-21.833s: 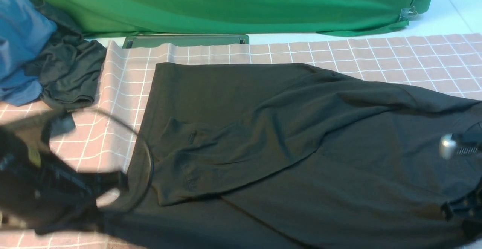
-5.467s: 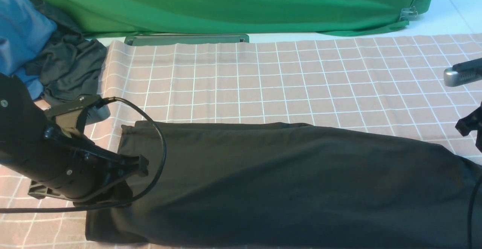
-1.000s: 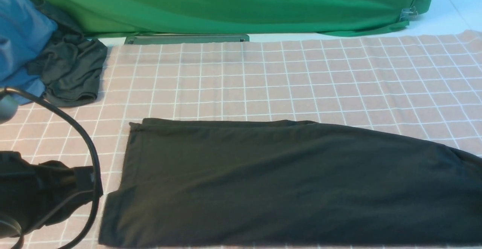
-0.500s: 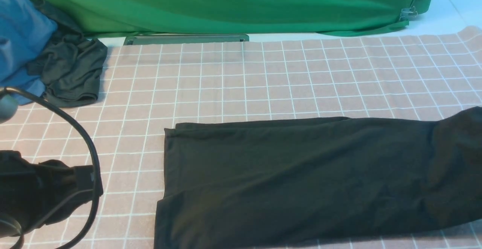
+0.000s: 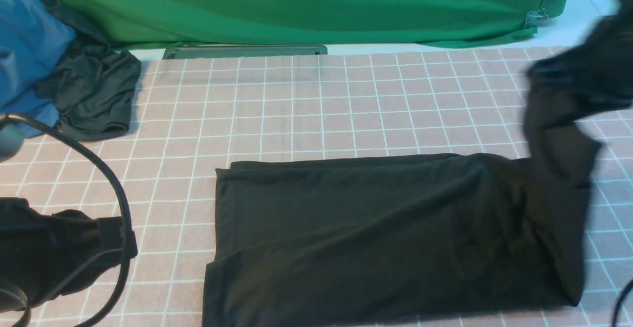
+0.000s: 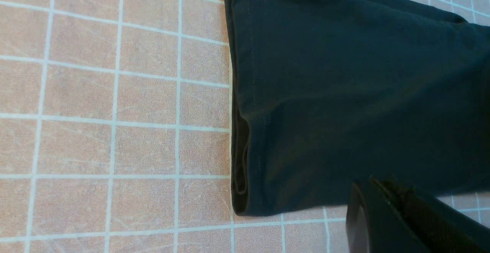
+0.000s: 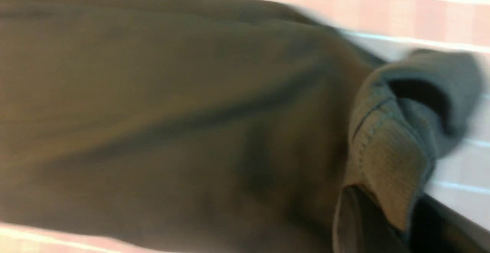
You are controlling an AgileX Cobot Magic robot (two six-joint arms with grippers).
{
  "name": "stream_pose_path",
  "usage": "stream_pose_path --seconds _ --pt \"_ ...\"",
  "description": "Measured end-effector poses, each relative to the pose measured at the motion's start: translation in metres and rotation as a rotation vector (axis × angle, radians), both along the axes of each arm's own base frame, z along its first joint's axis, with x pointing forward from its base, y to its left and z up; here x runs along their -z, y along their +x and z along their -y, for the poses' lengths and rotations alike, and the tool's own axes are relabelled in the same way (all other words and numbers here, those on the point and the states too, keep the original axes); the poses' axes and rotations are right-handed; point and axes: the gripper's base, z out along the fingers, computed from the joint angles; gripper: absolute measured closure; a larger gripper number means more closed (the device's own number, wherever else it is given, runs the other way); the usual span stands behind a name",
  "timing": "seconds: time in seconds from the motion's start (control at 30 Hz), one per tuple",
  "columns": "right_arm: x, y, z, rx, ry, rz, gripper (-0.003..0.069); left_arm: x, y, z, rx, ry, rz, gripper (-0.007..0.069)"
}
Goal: Fold a long-sleeved shirt over a pink coffee tablecloth.
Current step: 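Fold the right end of the dark garment over onto its left end with the right gripper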
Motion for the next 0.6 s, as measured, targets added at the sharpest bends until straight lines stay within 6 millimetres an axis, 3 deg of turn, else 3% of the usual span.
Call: stream_pose_path --seconds 0.17,0.2,0.23,0.27,0.43,0.6 --pt "0.021 -0.002 -0.084 -0.14 0.135 0.013 0.0525 -0.001 0.001 0.0 -0.004 -0.01 0.009 0.0612" --pt "0.022 -0.001 -0.084 -0.138 0.137 0.007 0.0525 -0.001 0.001 0.0 -0.004 -0.01 0.009 0.0612" --pt "0.028 -0.002 -0.098 -0.159 0.161 0.006 0.0525 -0.001 0.001 0.0 -0.004 -0.011 0.009 0.0612" --pt "0.039 -0.002 -0.122 -0.191 0.201 0.007 0.0525 -0.001 0.001 0.001 -0.004 -0.012 0.009 0.0612" --pt "0.065 -0.005 -0.173 -0.263 0.25 0.003 0.0525 -0.001 0.001 0.001 -0.004 -0.012 0.009 0.0612" --pt "0.088 -0.005 -0.211 -0.318 0.249 -0.02 0.0525 -0.001 0.001 0.001 -0.004 -0.013 0.009 0.0612"
